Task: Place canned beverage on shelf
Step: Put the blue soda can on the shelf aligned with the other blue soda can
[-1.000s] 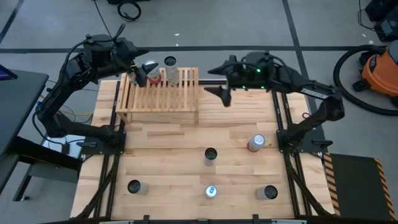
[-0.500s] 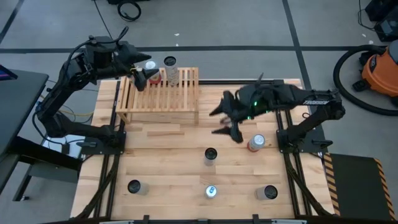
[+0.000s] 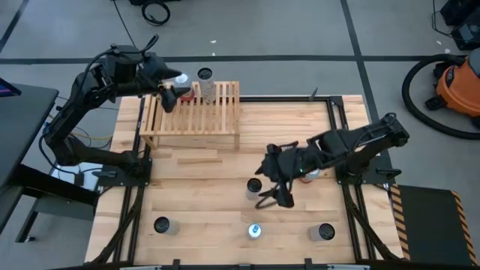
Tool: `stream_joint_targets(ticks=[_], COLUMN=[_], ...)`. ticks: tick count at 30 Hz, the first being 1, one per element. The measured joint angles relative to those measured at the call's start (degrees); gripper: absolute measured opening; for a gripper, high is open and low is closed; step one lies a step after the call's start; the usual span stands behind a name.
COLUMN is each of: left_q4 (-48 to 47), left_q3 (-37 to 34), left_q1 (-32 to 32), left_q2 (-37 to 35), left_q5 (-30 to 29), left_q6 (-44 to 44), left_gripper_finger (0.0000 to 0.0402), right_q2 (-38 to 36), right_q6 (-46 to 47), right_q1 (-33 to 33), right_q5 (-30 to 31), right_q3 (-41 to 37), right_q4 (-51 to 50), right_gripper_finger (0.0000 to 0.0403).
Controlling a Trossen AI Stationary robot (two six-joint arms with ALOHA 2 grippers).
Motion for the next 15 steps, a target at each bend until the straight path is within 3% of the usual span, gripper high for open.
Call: stream_joint_targets(ticks=[4, 15], left_q4=[-2.7, -4.5], left_q3=[0.0, 0.0], left_q1=[-0.1, -5.4], left_q2=[0.0, 0.0], left_q5=[0.2, 0.2], left_q6=[0.9, 0.6], left_gripper_finger=[0.0316, 0.0316], right_q2=[0.9, 2.4], right_q6=[0.5, -1.2], right_q1=[2.4, 4.3], right_q5=[4.6, 5.6], right_q3=[0.0, 0.0], right_q4=[-1.4, -6.9], right_gripper_finger=[0.0335, 0.0335])
